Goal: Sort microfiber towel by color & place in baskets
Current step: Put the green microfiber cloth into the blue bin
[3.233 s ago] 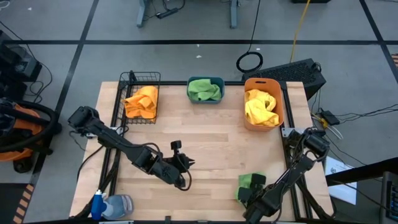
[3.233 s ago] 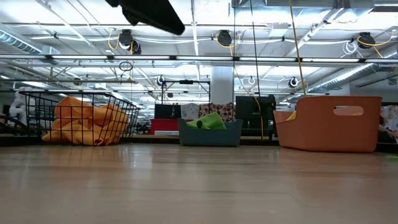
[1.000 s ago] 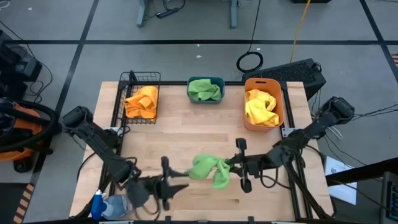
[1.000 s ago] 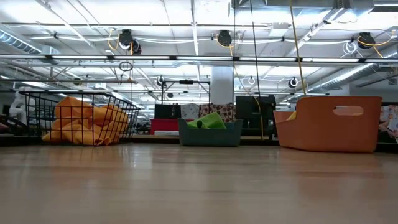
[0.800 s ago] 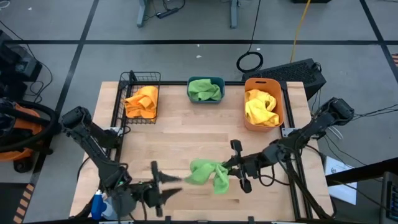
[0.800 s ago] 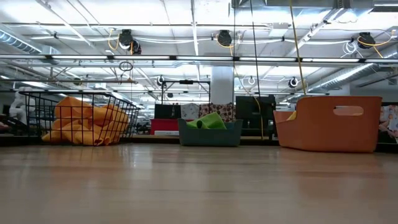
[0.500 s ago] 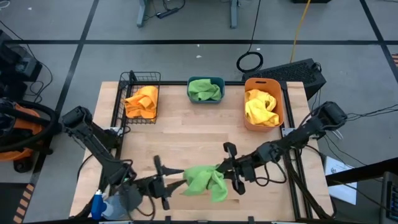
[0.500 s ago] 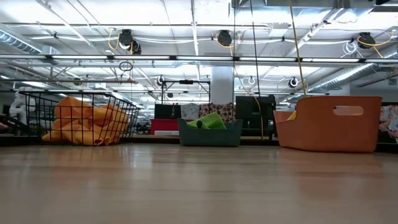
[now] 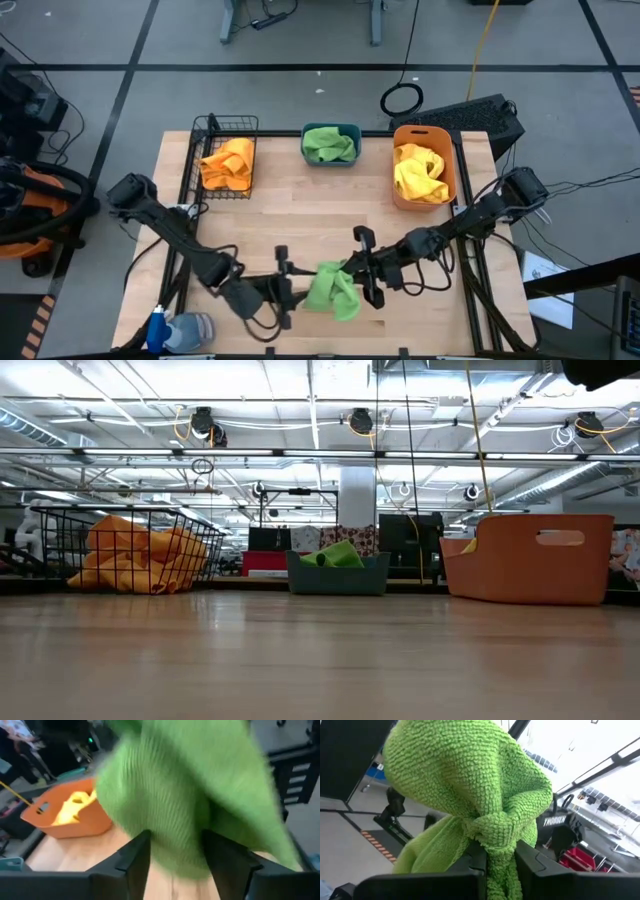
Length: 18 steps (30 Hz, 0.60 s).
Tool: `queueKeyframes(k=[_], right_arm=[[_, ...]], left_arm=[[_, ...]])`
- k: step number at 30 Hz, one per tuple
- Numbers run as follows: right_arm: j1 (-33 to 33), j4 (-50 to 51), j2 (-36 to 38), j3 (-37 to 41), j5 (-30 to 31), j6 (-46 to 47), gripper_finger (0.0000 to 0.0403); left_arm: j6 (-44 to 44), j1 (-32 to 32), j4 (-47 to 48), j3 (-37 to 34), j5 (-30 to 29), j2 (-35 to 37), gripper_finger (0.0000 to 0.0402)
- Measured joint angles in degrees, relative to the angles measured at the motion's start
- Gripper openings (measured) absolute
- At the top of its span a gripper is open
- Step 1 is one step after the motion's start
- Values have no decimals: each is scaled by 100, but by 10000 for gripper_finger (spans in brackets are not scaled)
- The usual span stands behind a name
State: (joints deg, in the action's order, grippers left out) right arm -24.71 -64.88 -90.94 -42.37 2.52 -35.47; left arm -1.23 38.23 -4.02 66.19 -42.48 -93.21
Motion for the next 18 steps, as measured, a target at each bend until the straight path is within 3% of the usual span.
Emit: queueKeyframes(k=[10, 13, 18], right_arm=[[2, -9, 0, -9, 33, -19, 34], [4, -15, 2, -9, 61, -36, 34], [63, -20, 2, -9, 81, 12, 34]], left_arm=[[366, -266, -738, 0, 37, -210, 275], [497, -267, -915, 0, 70, -210, 285], [481, -432, -1020, 0, 615, -212, 273]])
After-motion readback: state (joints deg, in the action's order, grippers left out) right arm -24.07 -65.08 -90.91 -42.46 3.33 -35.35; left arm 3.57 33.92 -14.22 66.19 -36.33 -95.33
